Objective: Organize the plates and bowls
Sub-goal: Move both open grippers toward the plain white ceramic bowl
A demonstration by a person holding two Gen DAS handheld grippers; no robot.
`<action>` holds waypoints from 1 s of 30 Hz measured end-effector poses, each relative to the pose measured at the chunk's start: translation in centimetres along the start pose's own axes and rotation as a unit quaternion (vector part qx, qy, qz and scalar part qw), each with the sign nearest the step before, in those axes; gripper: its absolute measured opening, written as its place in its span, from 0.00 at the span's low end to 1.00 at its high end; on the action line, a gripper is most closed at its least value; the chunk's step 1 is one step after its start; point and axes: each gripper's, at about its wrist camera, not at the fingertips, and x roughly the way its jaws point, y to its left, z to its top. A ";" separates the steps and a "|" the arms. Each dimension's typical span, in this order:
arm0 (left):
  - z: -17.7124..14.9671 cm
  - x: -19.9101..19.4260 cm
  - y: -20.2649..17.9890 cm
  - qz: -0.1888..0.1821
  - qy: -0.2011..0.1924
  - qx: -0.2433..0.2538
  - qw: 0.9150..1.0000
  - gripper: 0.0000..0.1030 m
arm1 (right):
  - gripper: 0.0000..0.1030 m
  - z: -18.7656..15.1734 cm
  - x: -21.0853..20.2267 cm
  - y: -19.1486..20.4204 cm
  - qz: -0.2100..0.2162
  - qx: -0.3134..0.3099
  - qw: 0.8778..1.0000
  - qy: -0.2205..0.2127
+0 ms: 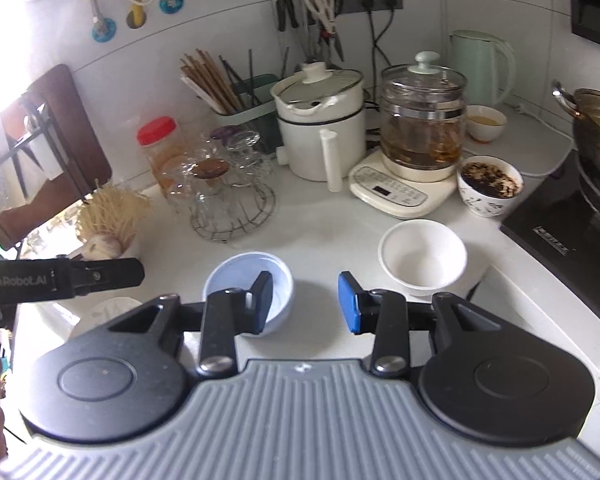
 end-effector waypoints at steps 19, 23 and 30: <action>5.4 9.4 -5.7 -0.041 0.034 0.050 0.997 0.39 | 0.38 3.7 3.7 -8.6 -0.043 0.067 0.997 -0.013; 6.4 12.6 -6.8 -0.036 0.055 0.054 0.996 0.40 | 0.38 4.6 5.5 -10.3 -0.043 0.070 0.997 -0.009; 6.9 17.3 -8.3 -0.028 0.092 0.056 0.994 0.41 | 0.38 5.1 8.9 -13.0 -0.038 0.087 0.995 0.023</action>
